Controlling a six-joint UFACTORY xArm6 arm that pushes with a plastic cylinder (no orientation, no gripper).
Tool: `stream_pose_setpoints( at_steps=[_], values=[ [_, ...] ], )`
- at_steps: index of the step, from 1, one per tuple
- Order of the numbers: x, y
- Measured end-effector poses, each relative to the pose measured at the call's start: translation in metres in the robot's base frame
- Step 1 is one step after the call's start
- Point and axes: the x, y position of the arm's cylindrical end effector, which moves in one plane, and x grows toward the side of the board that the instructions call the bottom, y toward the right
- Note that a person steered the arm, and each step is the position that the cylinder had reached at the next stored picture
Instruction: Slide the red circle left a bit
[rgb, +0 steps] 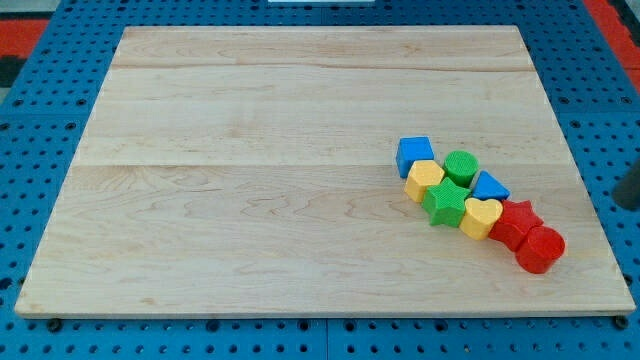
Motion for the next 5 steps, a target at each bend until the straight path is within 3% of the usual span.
stream_pose_setpoints(
  at_steps=[1,2,4,5],
  values=[
    [0.060,-0.012],
    [0.087,-0.026],
    [0.020,-0.166],
    [-0.034,-0.182]
  ],
)
